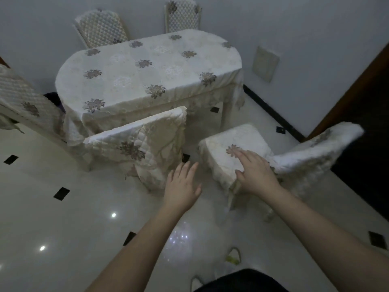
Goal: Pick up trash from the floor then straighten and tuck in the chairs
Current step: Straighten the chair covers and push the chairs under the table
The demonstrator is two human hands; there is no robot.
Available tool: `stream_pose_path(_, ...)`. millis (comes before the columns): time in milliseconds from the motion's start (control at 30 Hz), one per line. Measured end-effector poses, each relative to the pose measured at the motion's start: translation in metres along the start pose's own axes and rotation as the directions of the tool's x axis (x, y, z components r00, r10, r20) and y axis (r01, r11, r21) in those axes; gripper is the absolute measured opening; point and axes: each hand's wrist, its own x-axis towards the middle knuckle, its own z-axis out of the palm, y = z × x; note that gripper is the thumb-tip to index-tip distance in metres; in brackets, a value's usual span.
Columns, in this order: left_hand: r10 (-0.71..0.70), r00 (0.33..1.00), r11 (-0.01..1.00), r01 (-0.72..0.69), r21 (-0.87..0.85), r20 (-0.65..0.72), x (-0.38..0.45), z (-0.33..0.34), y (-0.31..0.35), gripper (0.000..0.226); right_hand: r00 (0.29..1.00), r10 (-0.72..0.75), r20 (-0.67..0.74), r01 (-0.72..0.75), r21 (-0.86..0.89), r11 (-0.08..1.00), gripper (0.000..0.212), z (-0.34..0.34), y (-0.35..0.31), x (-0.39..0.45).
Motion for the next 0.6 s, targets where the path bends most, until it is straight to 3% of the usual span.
stream_pose_path(333, 0.224, 0.974, 0.974, -0.223, 0.029, -0.037, 0.036, -0.006, 0.137, 0.064, 0.976, 0.169, -0.136, -0.163, 0.06, 0.985, 0.057, -0.051, 0.104, -0.076)
stream_pose_path(600, 0.318, 0.948, 0.946, -0.32, 0.056, 0.028, 0.072, 0.025, 0.28, 0.066, 0.932, 0.335, -0.137, -0.318, 0.132, 0.939, 0.059, -0.081, 0.243, -0.144)
